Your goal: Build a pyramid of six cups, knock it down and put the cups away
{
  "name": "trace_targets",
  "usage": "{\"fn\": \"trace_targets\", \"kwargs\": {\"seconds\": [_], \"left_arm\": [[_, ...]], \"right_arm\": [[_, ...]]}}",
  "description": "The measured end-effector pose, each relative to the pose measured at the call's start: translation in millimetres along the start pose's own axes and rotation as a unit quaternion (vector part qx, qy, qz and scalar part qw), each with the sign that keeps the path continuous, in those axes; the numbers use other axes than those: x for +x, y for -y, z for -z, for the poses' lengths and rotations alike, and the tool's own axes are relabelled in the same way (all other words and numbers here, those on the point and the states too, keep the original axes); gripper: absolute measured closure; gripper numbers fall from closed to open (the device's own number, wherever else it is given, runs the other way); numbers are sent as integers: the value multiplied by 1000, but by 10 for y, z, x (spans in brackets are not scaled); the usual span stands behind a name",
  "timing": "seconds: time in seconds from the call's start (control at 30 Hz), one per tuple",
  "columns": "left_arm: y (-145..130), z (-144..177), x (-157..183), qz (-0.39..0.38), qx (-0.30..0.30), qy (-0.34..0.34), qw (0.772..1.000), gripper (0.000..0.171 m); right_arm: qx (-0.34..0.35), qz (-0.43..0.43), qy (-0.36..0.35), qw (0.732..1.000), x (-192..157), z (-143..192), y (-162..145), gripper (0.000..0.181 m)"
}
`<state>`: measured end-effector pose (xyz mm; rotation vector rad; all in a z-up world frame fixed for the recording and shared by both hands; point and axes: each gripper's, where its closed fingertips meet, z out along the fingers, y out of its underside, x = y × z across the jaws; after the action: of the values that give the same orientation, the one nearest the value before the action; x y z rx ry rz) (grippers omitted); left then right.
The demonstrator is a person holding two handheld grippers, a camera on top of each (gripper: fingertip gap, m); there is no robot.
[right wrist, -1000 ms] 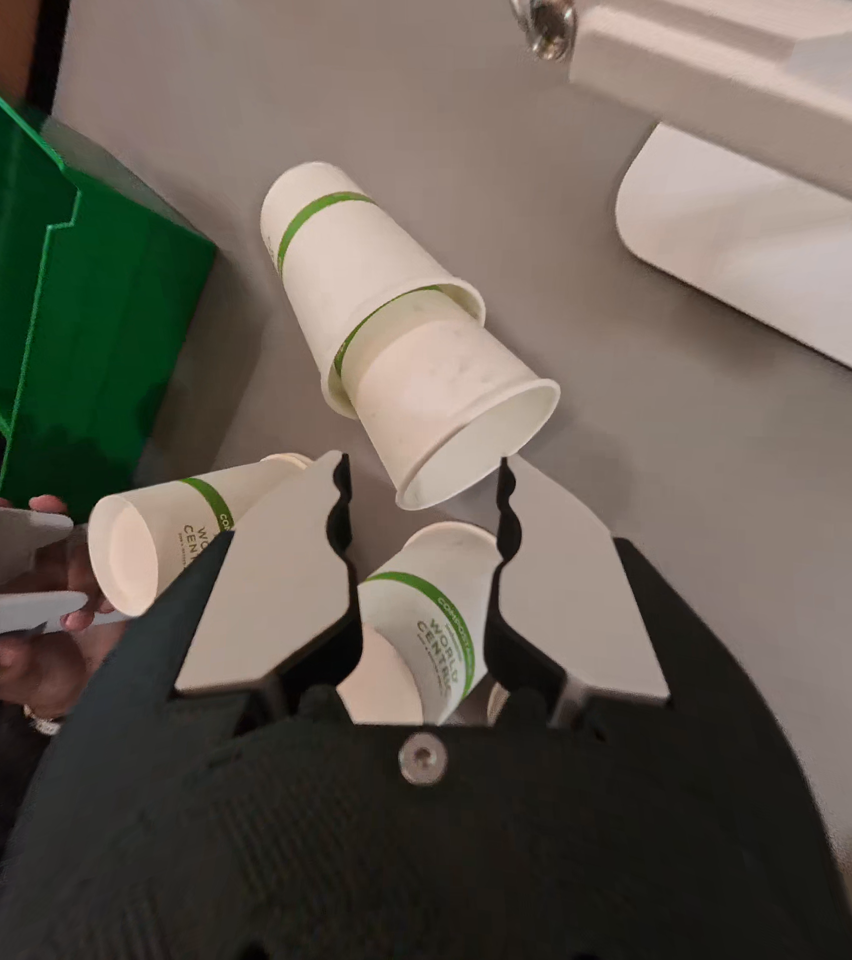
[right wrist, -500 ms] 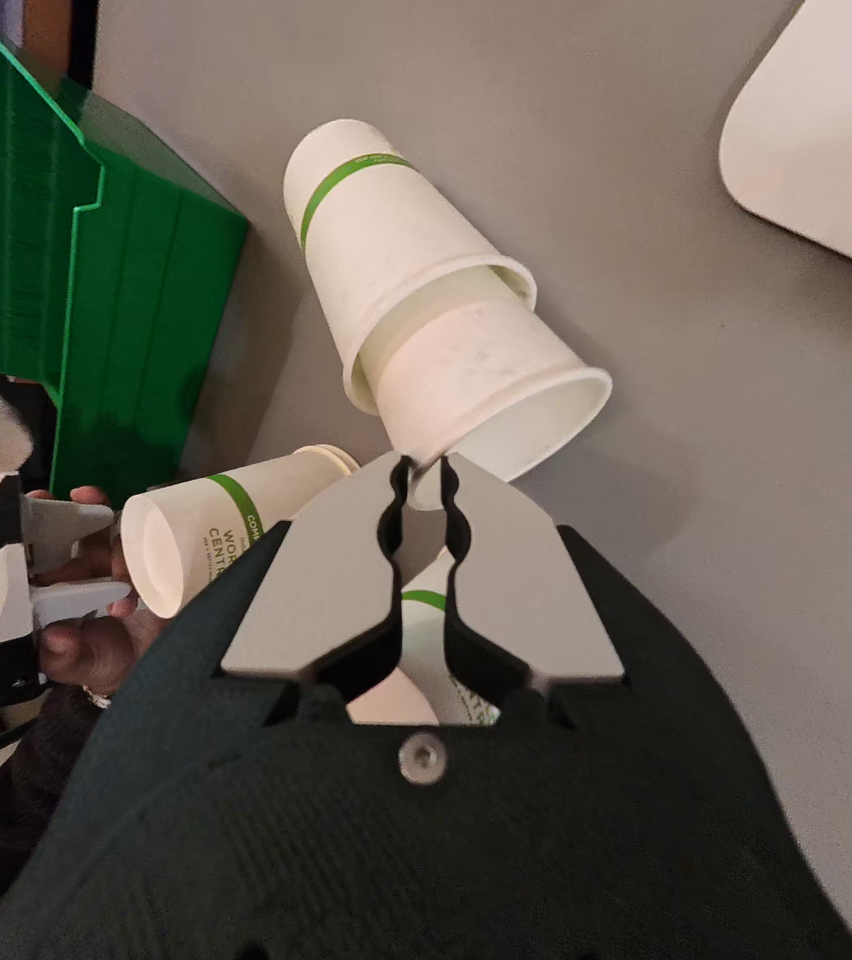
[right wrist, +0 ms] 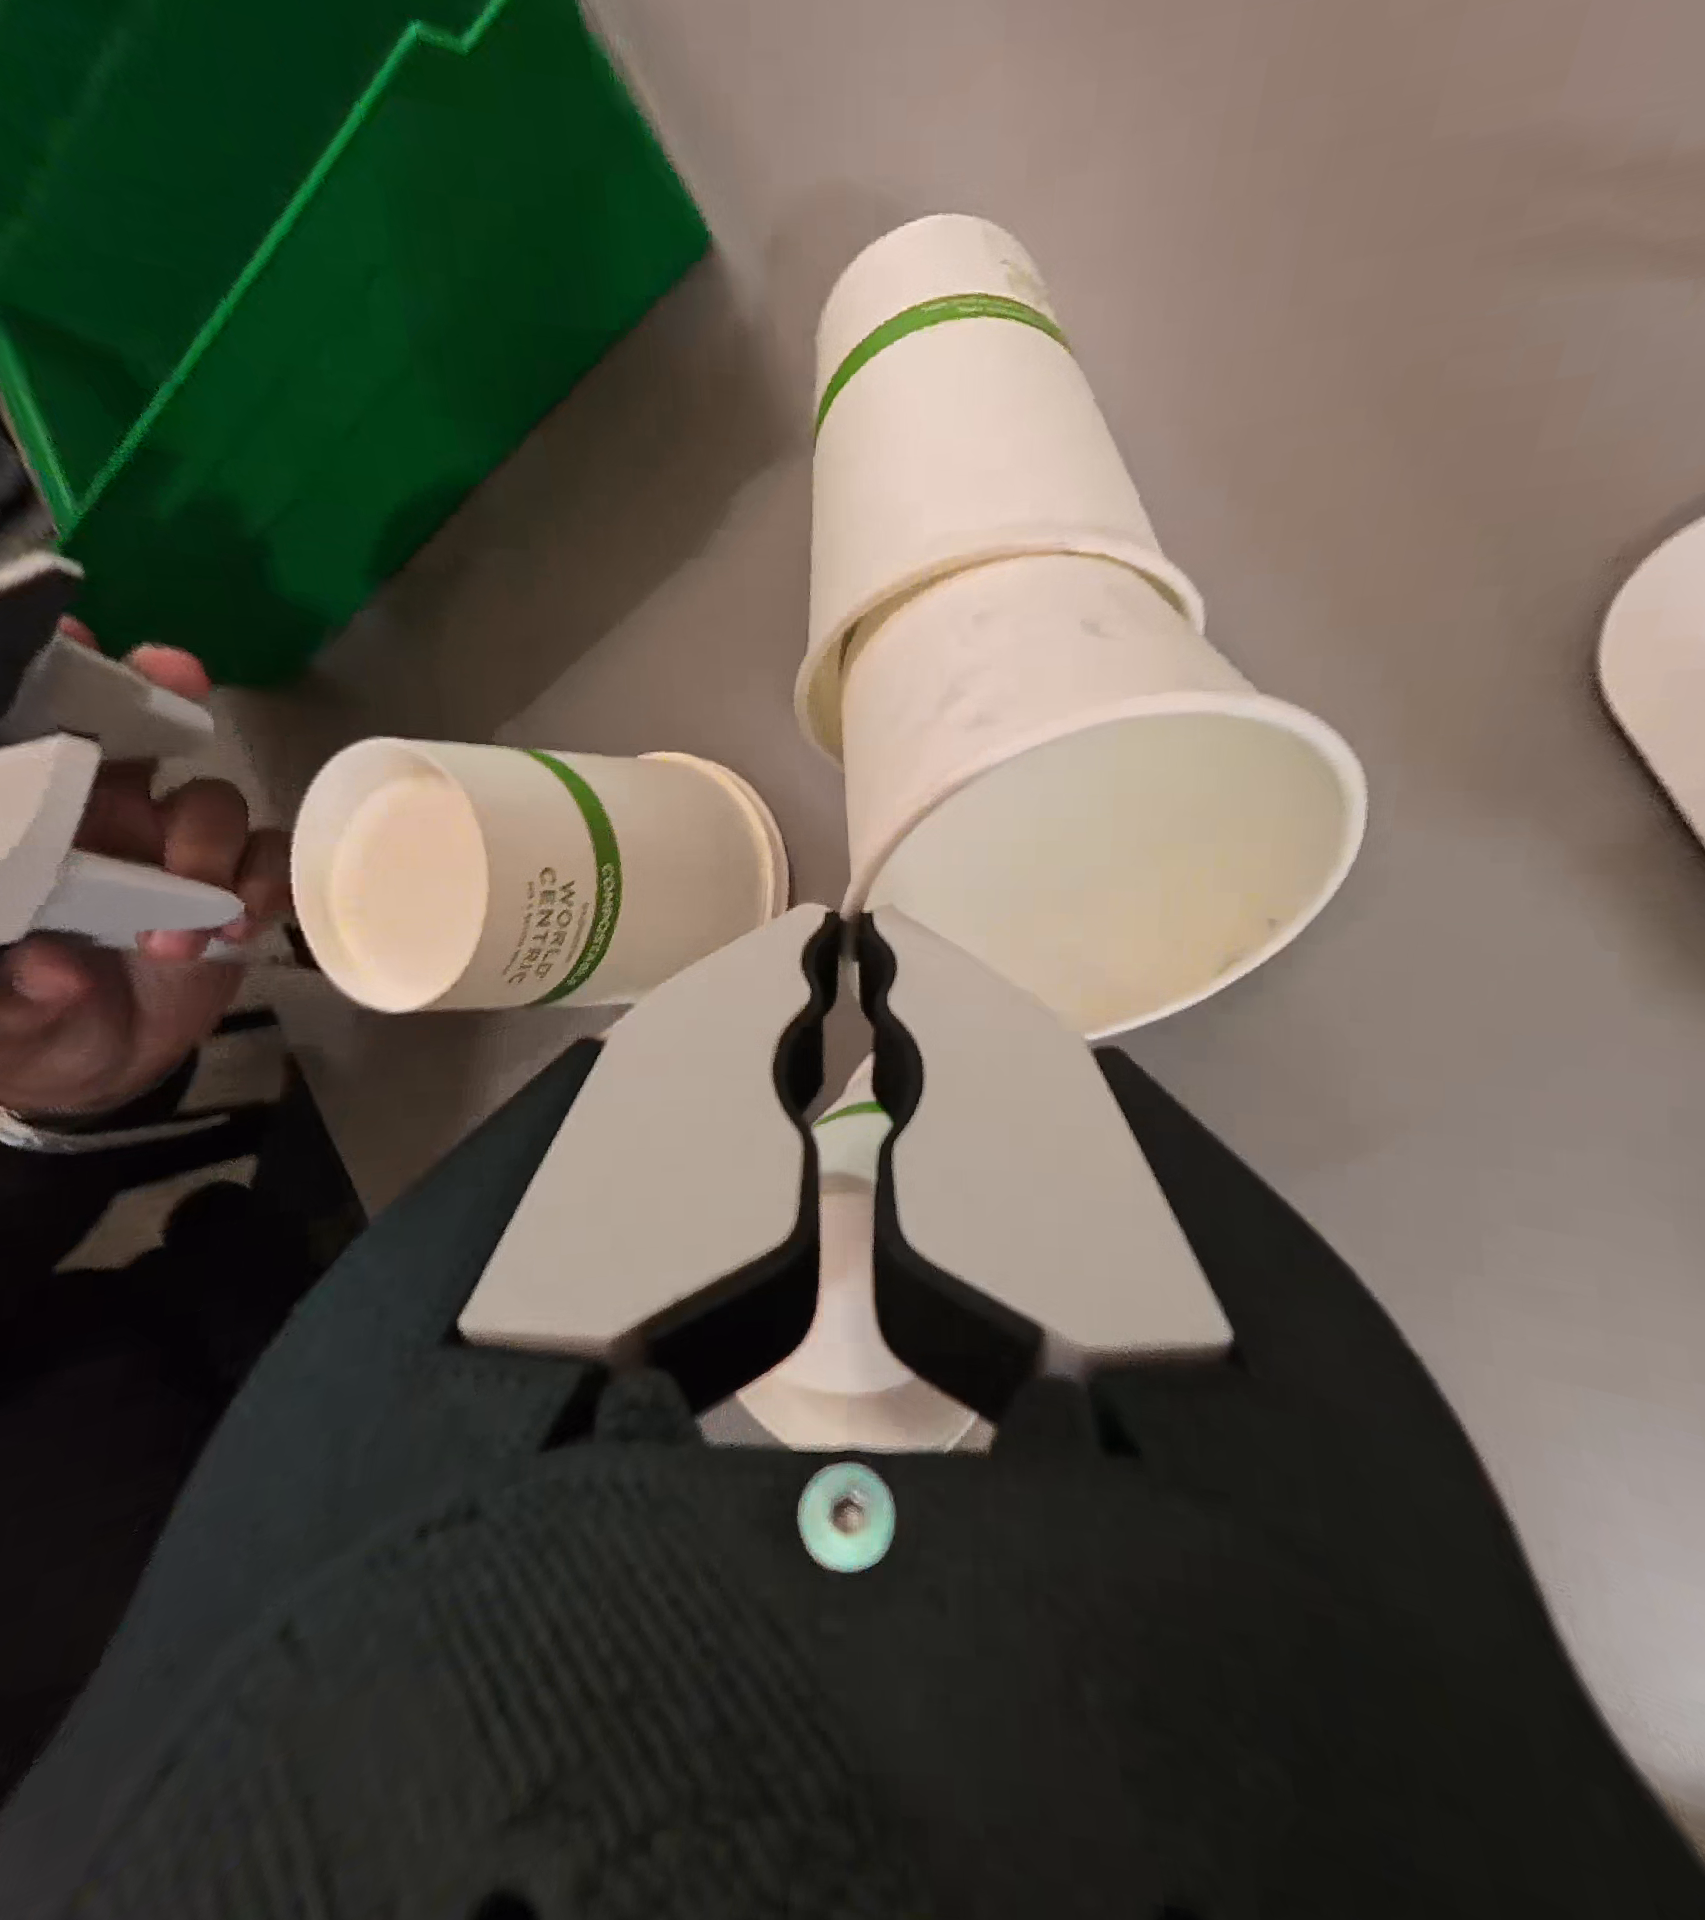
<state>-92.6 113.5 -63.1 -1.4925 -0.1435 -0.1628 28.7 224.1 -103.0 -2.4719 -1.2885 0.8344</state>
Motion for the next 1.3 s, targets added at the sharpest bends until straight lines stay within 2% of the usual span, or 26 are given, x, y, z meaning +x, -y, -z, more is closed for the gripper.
{"fn": "trace_targets", "kwargs": {"seconds": [0.23, 0.47, 0.6, 0.77, 0.97, 1.13, 1.2, 1.3], "left_arm": [[10, 6, -21, 0, 2, 3, 1000, 128], [5, 3, -15, 2, 1, 2, 1000, 128], [2, 1, -9, 0, 0, 1, 1000, 128], [1, 3, -6, -2, 0, 1, 1000, 128], [-9, -3, -1, -4, -1, 0, 1000, 128], [-7, 1, 6, -7, -1, 1, 1000, 128], [-8, 2, 11, -10, -1, 1, 1000, 128], [-20, 2, 22, -15, -3, 2, 1000, 128]], "right_arm": [[-76, 67, -47, 994, -203, 20, -80, 178], [-109, 81, -88, 987, -192, 108, -176, 178], [-83, 86, -97, 988, -174, 237, -117, 178], [-18, 88, -97, 991, -184, 479, 14, 178], [55, 108, -95, 988, -364, 1093, -17, 178], [131, 166, -121, 970, -769, 1669, -338, 178], [147, 176, -145, 963, -901, 1823, -601, 178], [140, 152, -232, 950, -843, 2018, -1140, 178]]}}
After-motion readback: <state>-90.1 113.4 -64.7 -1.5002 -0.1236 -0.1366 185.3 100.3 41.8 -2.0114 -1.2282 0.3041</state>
